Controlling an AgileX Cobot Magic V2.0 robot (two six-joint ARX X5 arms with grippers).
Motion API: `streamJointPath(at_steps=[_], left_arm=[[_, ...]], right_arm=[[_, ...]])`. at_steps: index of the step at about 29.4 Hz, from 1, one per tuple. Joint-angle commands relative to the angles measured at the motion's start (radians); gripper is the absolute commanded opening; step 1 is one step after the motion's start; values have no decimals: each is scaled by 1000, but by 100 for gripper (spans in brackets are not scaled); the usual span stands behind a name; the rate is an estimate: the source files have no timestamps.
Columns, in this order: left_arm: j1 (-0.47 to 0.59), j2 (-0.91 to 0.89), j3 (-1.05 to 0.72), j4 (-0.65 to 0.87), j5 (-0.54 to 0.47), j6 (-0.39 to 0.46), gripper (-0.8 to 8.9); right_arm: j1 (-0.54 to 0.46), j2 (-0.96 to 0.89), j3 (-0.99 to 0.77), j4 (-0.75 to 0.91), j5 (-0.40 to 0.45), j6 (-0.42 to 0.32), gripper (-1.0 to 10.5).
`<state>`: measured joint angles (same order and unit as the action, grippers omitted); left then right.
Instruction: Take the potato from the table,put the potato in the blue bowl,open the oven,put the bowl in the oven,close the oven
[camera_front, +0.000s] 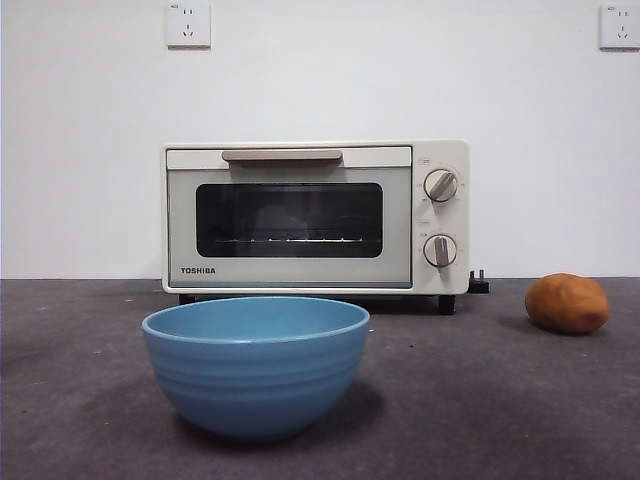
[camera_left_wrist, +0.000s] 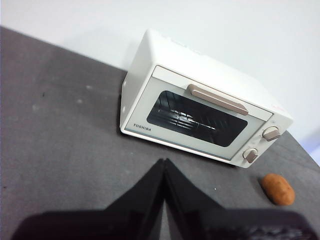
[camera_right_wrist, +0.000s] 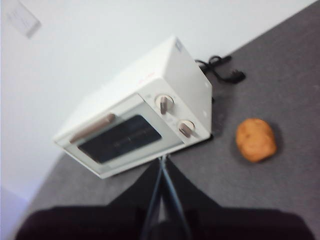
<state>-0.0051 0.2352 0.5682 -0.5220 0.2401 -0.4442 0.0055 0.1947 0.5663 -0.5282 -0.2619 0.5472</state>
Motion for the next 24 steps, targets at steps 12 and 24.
streamJointPath(at_steps=[12,24], left_arm=[[-2,342,227,-94,74,2,-4],[-3,698,266,-345,364,216,-4]], right_arm=[[1,666,426,-287,1,-246,1],[1,1213,814,-372,-11,-446,1]])
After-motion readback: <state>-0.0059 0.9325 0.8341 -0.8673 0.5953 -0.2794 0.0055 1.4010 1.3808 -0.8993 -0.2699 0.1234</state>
